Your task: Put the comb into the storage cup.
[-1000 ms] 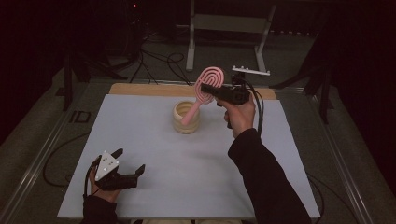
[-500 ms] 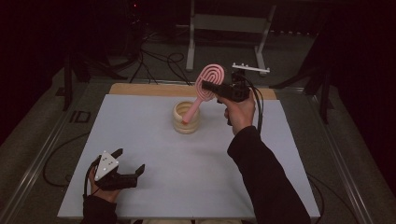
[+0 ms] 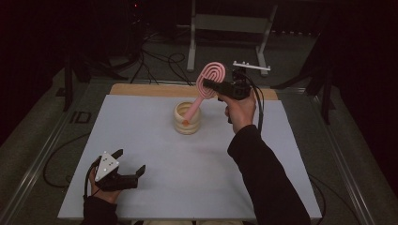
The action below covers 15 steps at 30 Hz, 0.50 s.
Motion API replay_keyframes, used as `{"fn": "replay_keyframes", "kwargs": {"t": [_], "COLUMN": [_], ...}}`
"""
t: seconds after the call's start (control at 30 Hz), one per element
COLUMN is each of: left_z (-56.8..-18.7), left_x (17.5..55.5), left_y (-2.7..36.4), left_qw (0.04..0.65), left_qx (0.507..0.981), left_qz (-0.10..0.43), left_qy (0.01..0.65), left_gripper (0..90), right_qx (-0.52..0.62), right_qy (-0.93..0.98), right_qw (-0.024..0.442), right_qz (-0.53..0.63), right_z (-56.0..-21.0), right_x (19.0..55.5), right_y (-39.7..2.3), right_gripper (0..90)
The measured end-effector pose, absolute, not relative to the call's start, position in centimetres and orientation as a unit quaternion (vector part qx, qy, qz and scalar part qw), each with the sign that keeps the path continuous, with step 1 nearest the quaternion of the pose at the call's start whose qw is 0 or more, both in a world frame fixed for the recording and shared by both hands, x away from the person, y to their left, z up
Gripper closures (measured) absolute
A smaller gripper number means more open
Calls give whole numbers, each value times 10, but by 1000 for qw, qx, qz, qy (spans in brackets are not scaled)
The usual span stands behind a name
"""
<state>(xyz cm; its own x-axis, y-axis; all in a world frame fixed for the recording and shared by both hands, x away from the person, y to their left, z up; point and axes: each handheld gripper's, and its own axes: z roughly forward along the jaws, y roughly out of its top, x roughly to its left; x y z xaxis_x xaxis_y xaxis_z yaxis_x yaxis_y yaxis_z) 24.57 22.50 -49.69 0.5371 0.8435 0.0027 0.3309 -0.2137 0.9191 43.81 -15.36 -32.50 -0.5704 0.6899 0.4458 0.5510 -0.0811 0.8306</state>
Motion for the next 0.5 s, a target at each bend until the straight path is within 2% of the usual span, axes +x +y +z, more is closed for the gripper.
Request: {"fn": "replay_keyframes", "kwargs": {"t": [0.5], "left_z": [-496], "left_x": [246], "left_y": [225], "left_qw": [478], "left_qx": [731], "left_qz": [269], "left_qy": [405], "left_gripper": [8], "right_qx": [472], "right_qy": [669], "right_qw": [66], "right_qz": [570], "right_z": [-329], "right_x": [446], "right_y": [-156], "right_gripper": [637]}}
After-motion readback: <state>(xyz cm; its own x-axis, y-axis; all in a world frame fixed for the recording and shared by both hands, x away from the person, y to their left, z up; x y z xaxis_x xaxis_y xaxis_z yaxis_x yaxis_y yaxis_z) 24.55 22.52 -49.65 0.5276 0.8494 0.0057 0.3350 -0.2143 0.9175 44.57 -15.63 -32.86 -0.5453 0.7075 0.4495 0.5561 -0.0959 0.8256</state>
